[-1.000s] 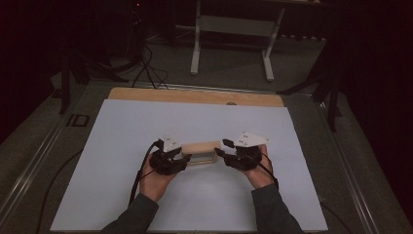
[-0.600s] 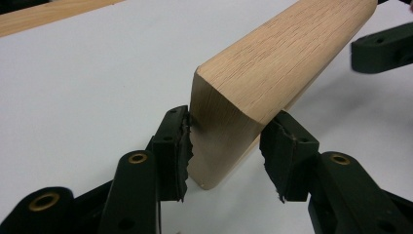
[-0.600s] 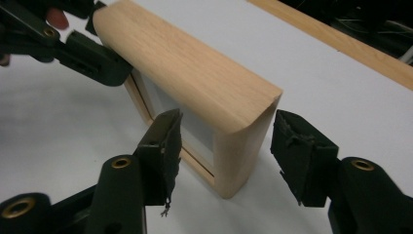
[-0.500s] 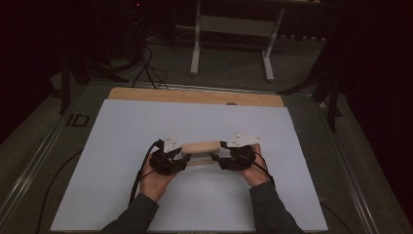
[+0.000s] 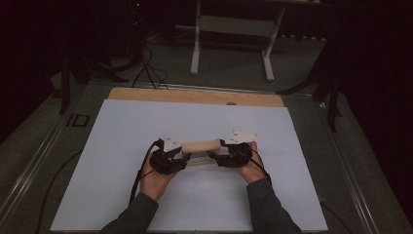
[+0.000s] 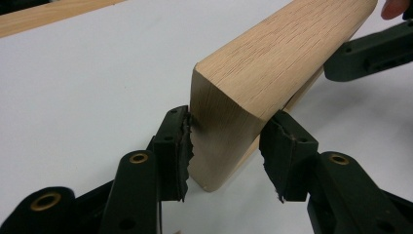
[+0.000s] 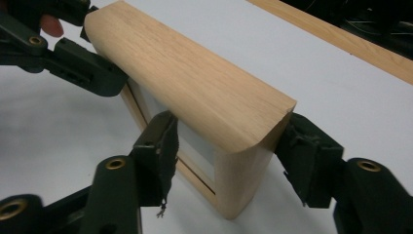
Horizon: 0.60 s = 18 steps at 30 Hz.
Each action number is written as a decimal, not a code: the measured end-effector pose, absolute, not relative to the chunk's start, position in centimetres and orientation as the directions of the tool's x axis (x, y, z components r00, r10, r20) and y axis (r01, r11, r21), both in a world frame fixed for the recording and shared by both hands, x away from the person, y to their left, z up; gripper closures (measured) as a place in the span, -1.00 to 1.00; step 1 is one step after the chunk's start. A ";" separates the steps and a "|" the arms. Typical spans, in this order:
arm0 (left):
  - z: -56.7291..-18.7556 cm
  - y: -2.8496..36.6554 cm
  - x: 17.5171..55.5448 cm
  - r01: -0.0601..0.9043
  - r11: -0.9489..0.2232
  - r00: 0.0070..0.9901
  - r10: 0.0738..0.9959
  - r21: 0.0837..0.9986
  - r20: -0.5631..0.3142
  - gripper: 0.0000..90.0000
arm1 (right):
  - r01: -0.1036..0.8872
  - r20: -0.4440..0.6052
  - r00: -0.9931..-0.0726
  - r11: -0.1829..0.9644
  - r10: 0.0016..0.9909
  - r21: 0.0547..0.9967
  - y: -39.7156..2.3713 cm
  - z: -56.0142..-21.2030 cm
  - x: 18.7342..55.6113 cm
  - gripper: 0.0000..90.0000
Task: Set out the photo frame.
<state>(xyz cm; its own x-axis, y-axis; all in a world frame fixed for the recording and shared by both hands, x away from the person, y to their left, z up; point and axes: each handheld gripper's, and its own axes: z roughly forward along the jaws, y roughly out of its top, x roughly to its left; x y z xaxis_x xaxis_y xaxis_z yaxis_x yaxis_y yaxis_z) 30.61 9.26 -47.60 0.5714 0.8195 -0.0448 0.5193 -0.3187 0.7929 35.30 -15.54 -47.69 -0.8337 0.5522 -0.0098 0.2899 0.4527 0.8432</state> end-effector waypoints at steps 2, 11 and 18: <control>-47.6 9.3 30.7 0.521 -0.317 0.572 0.819 0.793 -0.048 0.22 | 0.291 -0.010 -0.832 0.452 0.555 0.843 -15.6 -47.7 35.3 -0.03; -47.7 9.7 31.4 0.524 -0.310 0.582 0.810 0.793 -0.068 0.23 | 0.301 0.009 -0.829 0.433 0.559 0.850 -15.6 -47.8 35.7 0.01; -47.7 10.0 31.9 0.525 -0.300 0.586 0.806 0.796 -0.083 0.22 | 0.312 0.024 -0.824 0.417 0.566 0.853 -15.6 -47.9 35.9 0.04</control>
<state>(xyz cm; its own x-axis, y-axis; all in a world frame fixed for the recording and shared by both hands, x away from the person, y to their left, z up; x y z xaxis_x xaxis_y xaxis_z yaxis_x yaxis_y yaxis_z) 31.85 10.00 -47.71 0.5860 0.8061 -0.0826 0.5251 -0.3002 0.7963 35.88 -15.56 -47.85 -0.8240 0.5660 0.0243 0.3119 0.4175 0.8535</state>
